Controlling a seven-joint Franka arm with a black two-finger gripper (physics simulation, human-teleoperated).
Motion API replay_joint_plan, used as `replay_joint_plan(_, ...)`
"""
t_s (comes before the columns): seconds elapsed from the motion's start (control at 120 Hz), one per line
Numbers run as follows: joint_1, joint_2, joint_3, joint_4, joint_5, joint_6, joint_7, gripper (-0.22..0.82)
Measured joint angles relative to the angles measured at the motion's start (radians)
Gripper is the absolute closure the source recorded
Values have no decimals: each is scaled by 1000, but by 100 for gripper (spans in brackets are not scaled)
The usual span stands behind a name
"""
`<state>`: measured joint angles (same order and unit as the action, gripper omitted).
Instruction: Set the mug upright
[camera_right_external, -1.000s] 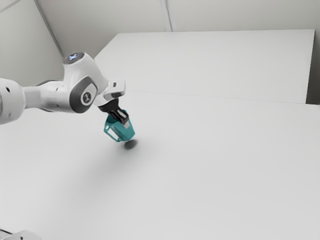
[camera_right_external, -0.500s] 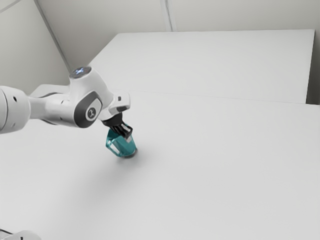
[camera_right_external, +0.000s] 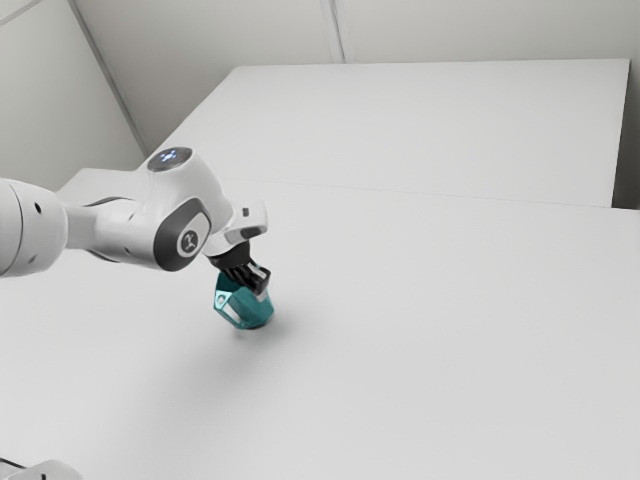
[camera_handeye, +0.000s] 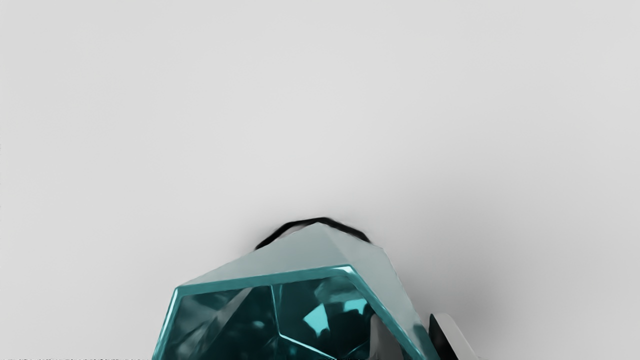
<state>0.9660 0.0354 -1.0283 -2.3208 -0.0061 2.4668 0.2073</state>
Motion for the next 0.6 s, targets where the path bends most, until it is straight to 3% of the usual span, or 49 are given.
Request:
replay_joint_plan(0.133, 23, -16, -12, 4, -8, -4, 3, 37)
replay_joint_plan(0.25, 40, -60, -24, 20, -11, -23, 4, 21)
replay_joint_plan(0.492, -24, -153, -27, 83, -24, -118, 5, 7)
replay_joint_plan(0.6, -18, -160, -13, 189, -40, -216, 14, 4)
